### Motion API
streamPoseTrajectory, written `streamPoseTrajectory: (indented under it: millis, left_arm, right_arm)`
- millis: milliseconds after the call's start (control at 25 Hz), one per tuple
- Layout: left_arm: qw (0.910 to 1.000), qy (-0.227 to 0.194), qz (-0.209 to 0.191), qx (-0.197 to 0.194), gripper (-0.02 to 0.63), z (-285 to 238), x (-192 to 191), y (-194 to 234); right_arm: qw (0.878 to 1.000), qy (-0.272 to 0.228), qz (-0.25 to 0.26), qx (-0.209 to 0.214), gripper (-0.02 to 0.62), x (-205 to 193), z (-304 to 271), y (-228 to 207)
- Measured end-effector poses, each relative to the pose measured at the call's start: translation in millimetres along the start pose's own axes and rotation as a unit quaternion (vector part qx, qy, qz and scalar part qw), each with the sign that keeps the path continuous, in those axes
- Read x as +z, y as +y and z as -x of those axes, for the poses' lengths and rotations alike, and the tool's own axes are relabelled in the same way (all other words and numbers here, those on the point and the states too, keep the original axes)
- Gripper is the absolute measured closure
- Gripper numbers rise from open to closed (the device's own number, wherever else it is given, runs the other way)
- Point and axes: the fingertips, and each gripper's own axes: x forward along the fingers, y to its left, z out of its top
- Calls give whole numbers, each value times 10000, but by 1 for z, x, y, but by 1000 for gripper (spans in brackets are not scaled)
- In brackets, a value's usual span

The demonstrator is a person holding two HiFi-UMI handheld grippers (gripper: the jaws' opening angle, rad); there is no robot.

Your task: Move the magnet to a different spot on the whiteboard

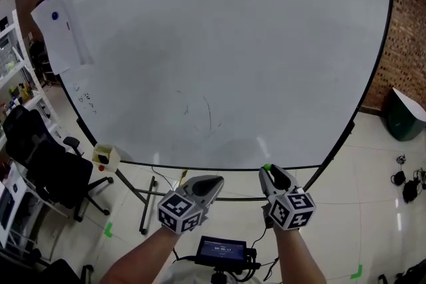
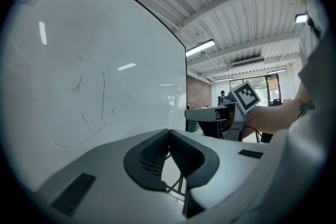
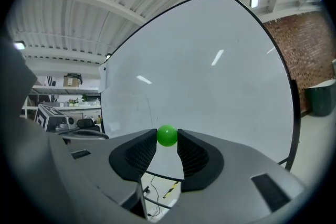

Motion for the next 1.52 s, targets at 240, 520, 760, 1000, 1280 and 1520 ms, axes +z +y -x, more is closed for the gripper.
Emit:
streamPoseTrajectory:
  millis: [240,520,760,1000,1280,1520]
  left_arm:
    - [10000,83,44,-27,572,-12,-3,26]
    - [9997,181,181,27,572,-19,-10,59]
    - [9995,230,205,52,572,-23,-12,81]
    - [9994,262,218,54,572,-28,-15,95]
    - [9993,328,188,2,572,-36,-20,103]
    - [9992,354,171,-43,572,-44,-19,107]
  right_arm:
    - [9987,1,-501,0,448,-6,-45,-7]
    - [9896,-40,-1425,-190,448,-17,-88,-29]
    - [9754,-240,-2165,-331,449,-25,-115,-48]
    - [9606,-772,-2642,-378,449,-12,-134,-62]
    - [9342,-1541,-3176,-523,449,0,-145,-84]
    - [9259,-1629,-3348,-638,449,0,-153,-95]
